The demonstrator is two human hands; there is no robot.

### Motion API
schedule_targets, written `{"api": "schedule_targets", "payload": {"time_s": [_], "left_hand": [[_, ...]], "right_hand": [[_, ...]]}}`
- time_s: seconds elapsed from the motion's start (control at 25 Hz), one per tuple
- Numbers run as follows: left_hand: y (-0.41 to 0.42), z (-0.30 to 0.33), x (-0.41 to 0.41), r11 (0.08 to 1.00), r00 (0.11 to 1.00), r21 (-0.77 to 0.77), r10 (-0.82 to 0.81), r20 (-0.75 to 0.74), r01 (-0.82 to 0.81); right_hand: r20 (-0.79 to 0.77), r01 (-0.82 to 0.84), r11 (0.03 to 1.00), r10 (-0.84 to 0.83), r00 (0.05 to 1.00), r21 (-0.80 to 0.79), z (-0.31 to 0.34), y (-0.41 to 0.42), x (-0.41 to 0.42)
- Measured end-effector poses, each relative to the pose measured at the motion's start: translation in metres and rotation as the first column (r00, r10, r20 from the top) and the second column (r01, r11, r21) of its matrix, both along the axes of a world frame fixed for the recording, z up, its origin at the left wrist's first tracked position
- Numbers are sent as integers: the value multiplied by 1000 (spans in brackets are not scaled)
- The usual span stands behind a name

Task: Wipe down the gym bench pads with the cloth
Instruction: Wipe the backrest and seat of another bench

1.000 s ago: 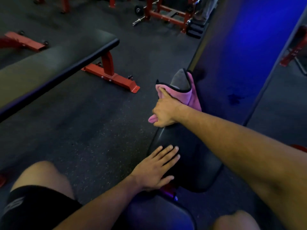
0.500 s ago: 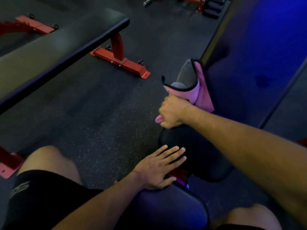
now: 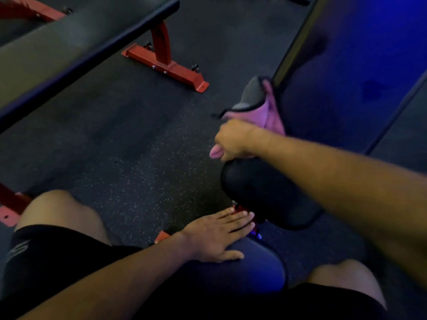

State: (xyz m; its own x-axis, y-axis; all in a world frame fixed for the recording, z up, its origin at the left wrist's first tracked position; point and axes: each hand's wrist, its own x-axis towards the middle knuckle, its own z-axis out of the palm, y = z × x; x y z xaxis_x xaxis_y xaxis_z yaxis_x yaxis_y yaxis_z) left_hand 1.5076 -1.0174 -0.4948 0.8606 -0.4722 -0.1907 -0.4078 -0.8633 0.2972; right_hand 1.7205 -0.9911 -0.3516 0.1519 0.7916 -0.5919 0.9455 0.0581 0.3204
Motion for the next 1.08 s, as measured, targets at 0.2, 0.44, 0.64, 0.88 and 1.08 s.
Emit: {"api": "schedule_targets", "payload": {"time_s": [0.2,0.44,0.64,0.88,1.08], "left_hand": [[10,4,-6,986,988,-71,-154,-31,152],[15,7,-13,969,972,-95,-233,-30,229],[16,3,-15,972,980,-127,-200,-10,197],[14,-2,-15,972,981,-127,-194,24,195],[13,4,-12,974,983,-146,-182,-33,175]], "right_hand": [[84,-64,998,63,994,6,-10,-15,1],[-89,-261,965,258,962,-24,-58,-31,-46],[7,-90,986,90,996,140,-6,-20,17],[-217,-121,992,126,968,35,-74,-40,-57],[-540,299,852,-23,841,430,-53,-60,-69]]}}
